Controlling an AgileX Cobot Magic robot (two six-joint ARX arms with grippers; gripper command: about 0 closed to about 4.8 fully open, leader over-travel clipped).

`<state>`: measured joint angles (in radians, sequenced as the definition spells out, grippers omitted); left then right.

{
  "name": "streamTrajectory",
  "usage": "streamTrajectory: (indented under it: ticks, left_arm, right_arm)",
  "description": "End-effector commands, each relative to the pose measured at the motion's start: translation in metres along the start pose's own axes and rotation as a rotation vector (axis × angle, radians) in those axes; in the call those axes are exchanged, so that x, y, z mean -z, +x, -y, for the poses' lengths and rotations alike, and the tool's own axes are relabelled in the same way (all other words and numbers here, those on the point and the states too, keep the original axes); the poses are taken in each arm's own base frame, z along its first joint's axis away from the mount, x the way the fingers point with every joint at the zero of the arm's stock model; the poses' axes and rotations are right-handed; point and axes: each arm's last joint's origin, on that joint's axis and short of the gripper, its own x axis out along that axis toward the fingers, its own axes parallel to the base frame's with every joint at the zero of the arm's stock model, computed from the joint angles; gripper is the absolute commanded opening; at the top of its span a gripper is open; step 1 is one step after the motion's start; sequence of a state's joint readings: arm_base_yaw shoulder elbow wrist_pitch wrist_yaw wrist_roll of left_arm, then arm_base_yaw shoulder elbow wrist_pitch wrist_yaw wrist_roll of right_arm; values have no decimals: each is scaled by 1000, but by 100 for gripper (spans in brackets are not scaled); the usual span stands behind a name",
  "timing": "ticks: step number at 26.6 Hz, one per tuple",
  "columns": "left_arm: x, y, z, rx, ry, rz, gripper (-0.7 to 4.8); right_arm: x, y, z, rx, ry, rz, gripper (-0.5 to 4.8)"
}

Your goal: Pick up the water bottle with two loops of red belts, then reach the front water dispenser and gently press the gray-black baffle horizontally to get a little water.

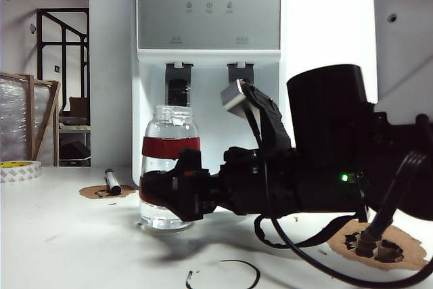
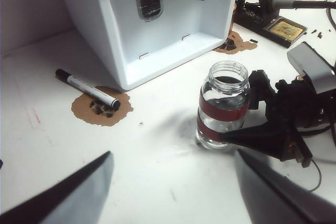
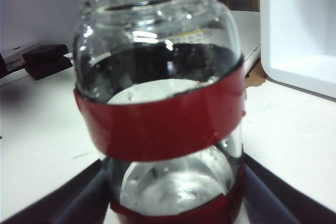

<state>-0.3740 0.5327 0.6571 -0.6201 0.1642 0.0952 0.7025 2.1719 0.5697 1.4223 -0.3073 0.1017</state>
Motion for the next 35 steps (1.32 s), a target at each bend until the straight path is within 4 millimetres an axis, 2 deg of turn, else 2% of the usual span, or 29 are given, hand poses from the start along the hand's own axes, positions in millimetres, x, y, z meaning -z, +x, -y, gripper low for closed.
streamTrajectory:
  ticks: [1,3,4,5,6,8,12,15,17,26,29,35]
  left_arm:
    - [-2,-1,0,3,4,10,374]
    - [-2,-1,0,3,4,10,374]
    - [-2,-1,0,3,4,10,374]
    - [-2,-1,0,3,4,10,374]
    - [-2,-1,0,3,4,10,374]
    - [-2,0,0,2,4,10,374]
    - [-2,0,0,2,4,10,374]
    - [-2,0,0,2,5,10,374]
    - [-2,0,0,2,5,10,374]
    - [-2,0,0,2,4,8,374]
    - [-2,0,0,2,5,10,374]
    - [-2,0,0,2,4,10,374]
  right_arm:
    - [15,-3,-1,-1,67,-87,193]
    - [16,-4,-1,-2,72,-89,205]
    - [15,-4,-1,-2,72,-89,256]
    - [15,-4,-1,-1,72,-88,257]
    - [15,-4,-1,-2,72,-88,281]
    - [15,-4,-1,-2,72,-87,356]
    - [15,-4,-1,-2,72,-85,384]
    - [15,-4,-1,-2,79,-82,449]
    - [14,-4,-1,-2,81,-81,468]
    - [4,-8,-3,-1,79,-53,479]
    - [-2,-16,-5,18,70,-41,479]
    - [-9,-45,-13,104,37,-37,479]
